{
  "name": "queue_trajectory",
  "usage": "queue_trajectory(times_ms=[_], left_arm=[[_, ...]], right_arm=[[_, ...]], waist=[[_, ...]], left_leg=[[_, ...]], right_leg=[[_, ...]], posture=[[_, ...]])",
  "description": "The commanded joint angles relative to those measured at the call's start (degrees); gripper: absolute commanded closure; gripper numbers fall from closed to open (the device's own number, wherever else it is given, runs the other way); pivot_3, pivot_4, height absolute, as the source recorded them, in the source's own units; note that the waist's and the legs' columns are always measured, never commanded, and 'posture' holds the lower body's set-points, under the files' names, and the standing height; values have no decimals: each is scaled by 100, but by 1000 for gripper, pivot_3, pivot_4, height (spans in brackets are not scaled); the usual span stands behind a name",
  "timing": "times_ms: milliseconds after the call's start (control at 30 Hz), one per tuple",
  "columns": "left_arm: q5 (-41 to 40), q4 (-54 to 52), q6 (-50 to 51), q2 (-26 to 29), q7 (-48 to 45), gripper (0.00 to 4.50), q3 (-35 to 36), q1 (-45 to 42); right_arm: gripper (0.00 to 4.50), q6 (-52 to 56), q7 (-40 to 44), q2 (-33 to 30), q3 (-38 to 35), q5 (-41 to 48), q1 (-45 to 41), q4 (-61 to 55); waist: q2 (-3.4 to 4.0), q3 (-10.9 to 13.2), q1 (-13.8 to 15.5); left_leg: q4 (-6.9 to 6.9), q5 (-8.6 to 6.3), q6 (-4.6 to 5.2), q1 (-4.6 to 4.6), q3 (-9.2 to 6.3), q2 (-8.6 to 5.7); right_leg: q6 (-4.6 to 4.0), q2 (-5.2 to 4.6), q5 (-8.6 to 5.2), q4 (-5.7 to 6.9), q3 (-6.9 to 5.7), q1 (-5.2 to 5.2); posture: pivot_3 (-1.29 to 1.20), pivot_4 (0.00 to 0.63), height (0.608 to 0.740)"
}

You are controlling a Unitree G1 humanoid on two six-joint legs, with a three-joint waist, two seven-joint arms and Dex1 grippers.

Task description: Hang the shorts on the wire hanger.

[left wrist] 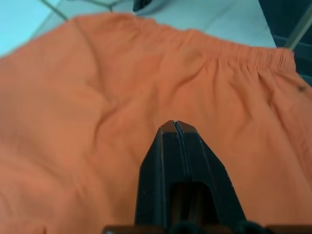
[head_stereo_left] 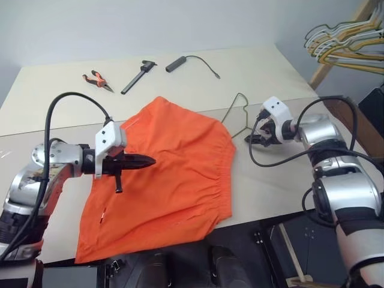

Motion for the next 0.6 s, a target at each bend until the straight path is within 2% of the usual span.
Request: queue_trajectory(times_ms=[33, 367, 567, 600], left_arm=[[-76, -288, -24, 118, 72, 4500, 294, 111], [-78, -423, -13, 182, 138, 4500, 413, 417], [-42, -484, -61, 197, 122, 4500, 409, 529], [-35, -487, -67, 203, 114, 4500, 403, 538]], right_arm=[[36, -288, -284, 11, -141, -110, -235, 295], [36, 201, -646, 70, -736, 33, -478, 808], [36, 548, -593, 101, -624, -243, -392, 886], [406, 533, -577, 98, -542, -331, -368, 884]], waist=[[0, 10, 24], [1, 11, 44], [1, 10, 43], [1, 10, 43]], left_leg=[[7, -2, 4, -4, 0, -1], [64, -32, 55, -17, -4, -7], [70, -33, 58, -15, -4, -7], [70, -33, 58, -14, -4, -6]], right_leg=[[6, -1, 3, 0, 1, 0], [23, -1, 19, 5, 1, 4], [21, 0, 23, 5, 1, 4], [20, 0, 23, 5, 0, 5]], posture=[[-3, 204, 740], [8, 194, 740], [11, 189, 740], [10, 189, 740]])
